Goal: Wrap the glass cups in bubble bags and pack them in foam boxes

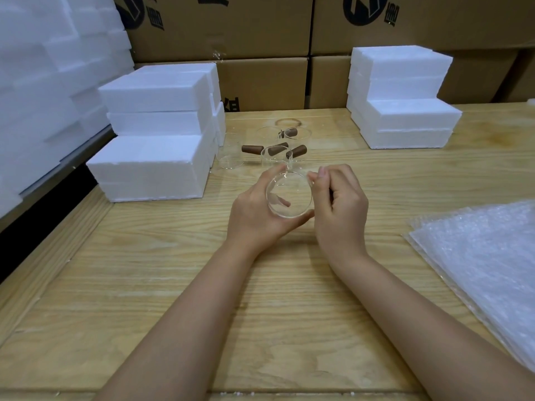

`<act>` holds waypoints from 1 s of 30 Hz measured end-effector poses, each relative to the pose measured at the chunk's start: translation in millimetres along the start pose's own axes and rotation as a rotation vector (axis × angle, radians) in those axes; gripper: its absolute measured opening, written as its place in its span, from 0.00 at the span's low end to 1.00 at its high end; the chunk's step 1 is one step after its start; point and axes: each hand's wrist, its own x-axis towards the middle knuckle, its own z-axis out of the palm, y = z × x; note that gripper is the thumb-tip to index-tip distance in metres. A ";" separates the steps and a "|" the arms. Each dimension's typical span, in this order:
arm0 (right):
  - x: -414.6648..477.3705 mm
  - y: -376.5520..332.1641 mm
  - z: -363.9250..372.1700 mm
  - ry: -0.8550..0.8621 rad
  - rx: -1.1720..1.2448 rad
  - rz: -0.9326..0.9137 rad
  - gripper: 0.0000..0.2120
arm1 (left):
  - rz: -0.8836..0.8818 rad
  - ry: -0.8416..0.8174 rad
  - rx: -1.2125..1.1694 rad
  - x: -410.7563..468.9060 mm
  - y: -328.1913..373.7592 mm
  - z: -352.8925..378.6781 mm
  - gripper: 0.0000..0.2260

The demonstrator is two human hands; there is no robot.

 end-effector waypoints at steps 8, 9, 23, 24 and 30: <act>0.8 4.4 1.8 0.024 0.016 -0.104 0.10 | -0.003 -0.166 -0.253 0.1 -2.8 -4.3 0.43; 0.6 4.8 1.9 0.020 0.011 -0.123 0.10 | -0.004 -0.186 -0.316 -0.5 -1.9 -5.3 0.44; -3.7 10.8 5.5 -0.063 0.073 -0.208 0.24 | -0.612 -0.196 -1.292 11.5 5.1 -5.1 0.21; -5.2 9.6 6.4 -0.083 0.133 -0.115 0.29 | -0.602 -0.181 -1.301 11.9 3.5 -5.3 0.20; -11.6 6.5 19.2 -0.173 0.424 0.459 0.41 | -0.571 -0.164 -1.271 13.5 0.6 -4.7 0.24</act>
